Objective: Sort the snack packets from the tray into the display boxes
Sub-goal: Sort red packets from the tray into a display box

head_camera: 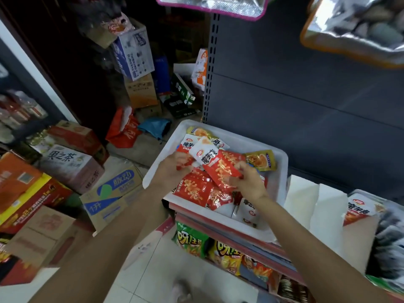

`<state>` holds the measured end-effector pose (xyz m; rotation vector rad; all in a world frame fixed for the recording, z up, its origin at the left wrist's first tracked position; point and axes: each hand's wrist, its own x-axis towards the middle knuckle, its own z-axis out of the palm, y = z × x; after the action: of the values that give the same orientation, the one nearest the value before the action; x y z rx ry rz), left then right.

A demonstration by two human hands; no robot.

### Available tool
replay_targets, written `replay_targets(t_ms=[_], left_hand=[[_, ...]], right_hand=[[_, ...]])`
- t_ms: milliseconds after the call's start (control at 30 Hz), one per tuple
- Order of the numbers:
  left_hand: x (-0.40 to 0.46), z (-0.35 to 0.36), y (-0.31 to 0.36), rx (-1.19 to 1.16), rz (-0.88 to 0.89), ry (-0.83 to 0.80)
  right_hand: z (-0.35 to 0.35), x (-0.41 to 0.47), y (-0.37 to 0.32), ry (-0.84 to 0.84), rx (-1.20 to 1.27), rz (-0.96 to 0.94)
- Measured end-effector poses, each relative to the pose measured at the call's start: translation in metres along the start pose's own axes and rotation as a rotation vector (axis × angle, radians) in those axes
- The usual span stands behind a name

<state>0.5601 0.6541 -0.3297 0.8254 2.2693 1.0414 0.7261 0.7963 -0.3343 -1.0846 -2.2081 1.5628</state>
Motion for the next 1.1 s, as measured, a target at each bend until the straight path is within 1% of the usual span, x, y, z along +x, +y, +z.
replay_targets(t_ms=[67, 133, 200, 267, 333, 400, 467, 567, 667, 700, 767, 833, 933, 1100], left_hand=[[-0.003, 0.01, 0.014, -0.085, 0.063, -0.084], [-0.005, 0.021, 0.032, -0.13, 0.152, -0.084], [-0.007, 0.033, 0.054, -0.113, 0.22, -0.057], [-0.011, 0.047, 0.077, -0.119, 0.293, -0.071], [-0.015, 0.065, 0.099, -0.086, 0.368, -0.118], [-0.019, 0.085, 0.12, -0.06, 0.428, -0.193], [-0.022, 0.107, 0.141, -0.067, 0.463, -0.242], [-0.025, 0.143, 0.17, -0.111, 0.487, -0.26], [-0.027, 0.178, 0.19, -0.09, 0.489, -0.292], [-0.027, 0.19, 0.193, -0.057, 0.499, -0.308], [-0.028, 0.212, 0.197, 0.093, 0.523, -0.326], [-0.029, 0.23, 0.199, 0.246, 0.489, -0.337], [-0.027, 0.25, 0.2, 0.354, 0.41, -0.355], [-0.028, 0.263, 0.201, 0.403, 0.37, -0.376]], right_hand=[[-0.013, -0.008, 0.001, -0.054, 0.179, 0.069], [-0.027, -0.018, 0.004, -0.075, 0.186, 0.064], [-0.042, -0.029, 0.002, -0.085, 0.164, 0.051], [-0.059, -0.036, 0.001, -0.071, 0.133, 0.024], [-0.079, -0.043, 0.0, 0.019, 0.135, -0.028], [-0.103, -0.052, -0.002, 0.168, 0.178, -0.111], [-0.131, -0.063, -0.001, 0.281, 0.12, -0.188], [-0.173, -0.078, 0.008, 0.364, -0.126, -0.24], [-0.213, -0.091, 0.024, 0.455, -0.266, -0.222], [-0.225, -0.095, 0.029, 0.483, -0.298, -0.211], [-0.249, -0.103, 0.037, 0.523, -0.333, -0.18], [-0.268, -0.108, 0.045, 0.55, -0.371, -0.16], [-0.281, -0.111, 0.056, 0.522, -0.467, -0.123], [-0.286, -0.11, 0.07, 0.448, -0.516, -0.099]])
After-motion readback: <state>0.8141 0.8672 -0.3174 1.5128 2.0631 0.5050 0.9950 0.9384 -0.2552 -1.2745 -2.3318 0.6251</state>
